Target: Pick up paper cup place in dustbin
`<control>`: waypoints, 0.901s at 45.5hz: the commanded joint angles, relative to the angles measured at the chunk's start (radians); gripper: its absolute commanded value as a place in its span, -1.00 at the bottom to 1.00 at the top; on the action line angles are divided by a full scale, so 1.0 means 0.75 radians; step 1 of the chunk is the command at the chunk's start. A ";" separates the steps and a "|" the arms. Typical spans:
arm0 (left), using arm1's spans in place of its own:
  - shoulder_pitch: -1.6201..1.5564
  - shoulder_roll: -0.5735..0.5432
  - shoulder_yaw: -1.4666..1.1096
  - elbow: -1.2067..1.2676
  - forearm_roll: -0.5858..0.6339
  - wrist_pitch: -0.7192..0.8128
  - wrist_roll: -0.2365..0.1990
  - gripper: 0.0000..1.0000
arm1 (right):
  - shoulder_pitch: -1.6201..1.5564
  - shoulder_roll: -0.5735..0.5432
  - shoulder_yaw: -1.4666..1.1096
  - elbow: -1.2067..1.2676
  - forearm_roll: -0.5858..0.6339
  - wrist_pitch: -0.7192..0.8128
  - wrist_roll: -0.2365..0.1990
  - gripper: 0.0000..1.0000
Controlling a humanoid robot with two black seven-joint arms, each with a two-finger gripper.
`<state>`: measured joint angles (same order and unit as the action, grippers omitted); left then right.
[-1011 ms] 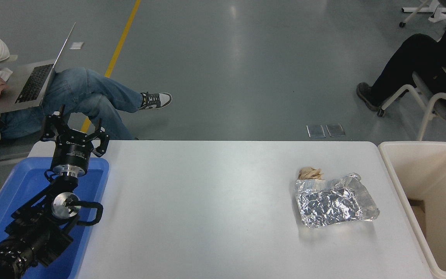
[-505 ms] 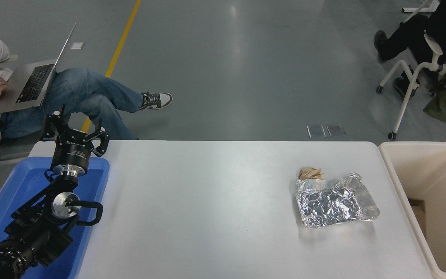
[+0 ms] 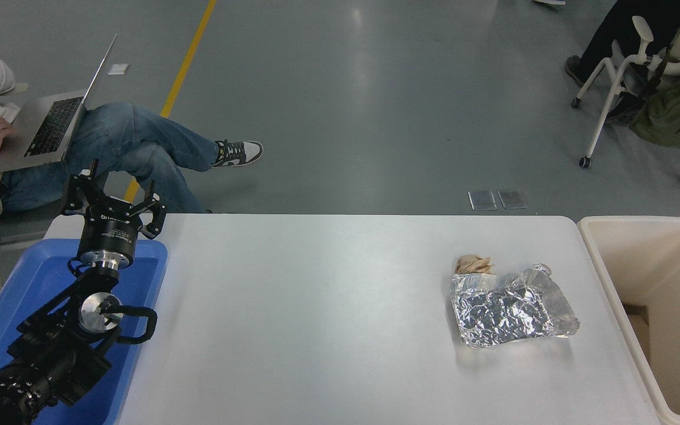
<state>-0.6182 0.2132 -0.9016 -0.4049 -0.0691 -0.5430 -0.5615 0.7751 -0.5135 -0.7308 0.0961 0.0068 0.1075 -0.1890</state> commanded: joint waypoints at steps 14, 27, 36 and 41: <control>0.000 0.000 0.002 0.000 0.000 0.000 0.000 0.98 | -0.001 -0.002 0.007 0.072 0.005 -0.154 0.000 0.64; 0.000 0.000 0.002 0.000 0.000 0.000 0.000 0.98 | 0.324 -0.233 -0.018 0.628 0.007 -0.139 -0.002 1.00; 0.000 0.000 0.002 0.000 0.000 0.000 0.000 0.98 | 0.611 -0.346 -0.183 0.984 -0.003 -0.121 -0.002 1.00; 0.000 0.000 0.002 0.002 0.000 0.000 0.000 0.98 | 0.913 -0.336 -0.473 1.201 0.001 -0.078 -0.002 1.00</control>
<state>-0.6182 0.2133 -0.9006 -0.4051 -0.0688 -0.5430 -0.5615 1.1290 -0.7175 -0.8321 0.6857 0.0073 0.0139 -0.1899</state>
